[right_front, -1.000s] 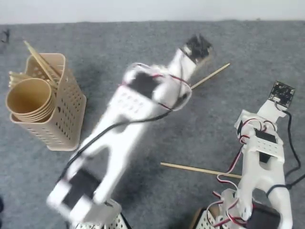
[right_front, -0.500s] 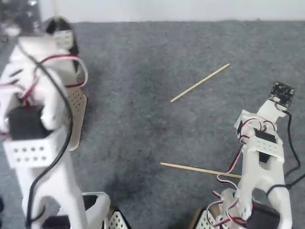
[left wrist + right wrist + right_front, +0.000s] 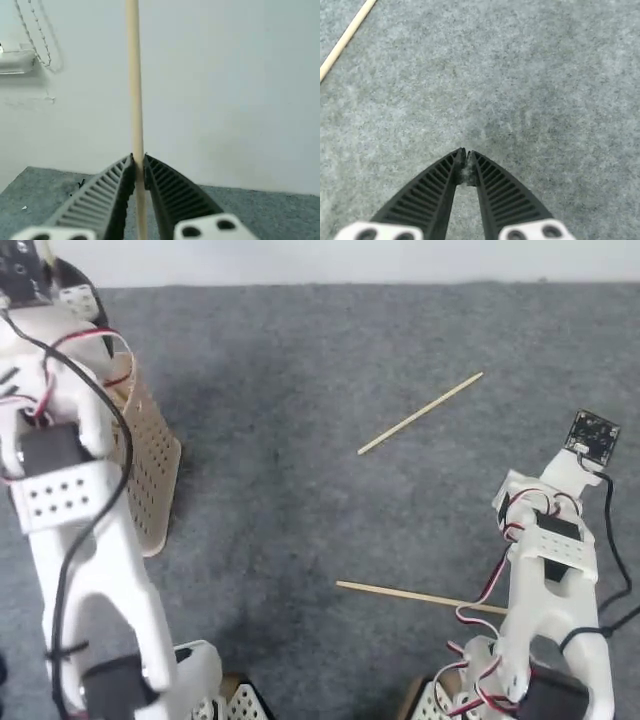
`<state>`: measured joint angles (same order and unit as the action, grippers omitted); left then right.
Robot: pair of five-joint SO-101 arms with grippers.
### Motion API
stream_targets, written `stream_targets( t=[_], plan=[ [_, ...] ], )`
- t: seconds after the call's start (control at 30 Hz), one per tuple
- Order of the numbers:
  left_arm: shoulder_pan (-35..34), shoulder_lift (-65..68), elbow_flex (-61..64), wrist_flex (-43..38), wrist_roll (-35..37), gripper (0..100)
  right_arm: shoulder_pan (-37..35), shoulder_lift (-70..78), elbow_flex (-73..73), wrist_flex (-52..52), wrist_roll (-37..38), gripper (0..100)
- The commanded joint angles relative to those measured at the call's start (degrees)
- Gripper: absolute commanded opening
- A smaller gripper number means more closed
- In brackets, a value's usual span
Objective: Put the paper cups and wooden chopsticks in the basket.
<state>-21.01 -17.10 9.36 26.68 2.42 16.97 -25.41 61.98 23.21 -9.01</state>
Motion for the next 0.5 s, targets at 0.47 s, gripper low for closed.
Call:
stream_targets(
  t=[0.47],
  plan=[
    [-0.53, -1.93, 8.48, -5.19, 3.52, 17, -0.57, -1.36, -0.44, -1.01, 0.79, 0.8]
  ],
)
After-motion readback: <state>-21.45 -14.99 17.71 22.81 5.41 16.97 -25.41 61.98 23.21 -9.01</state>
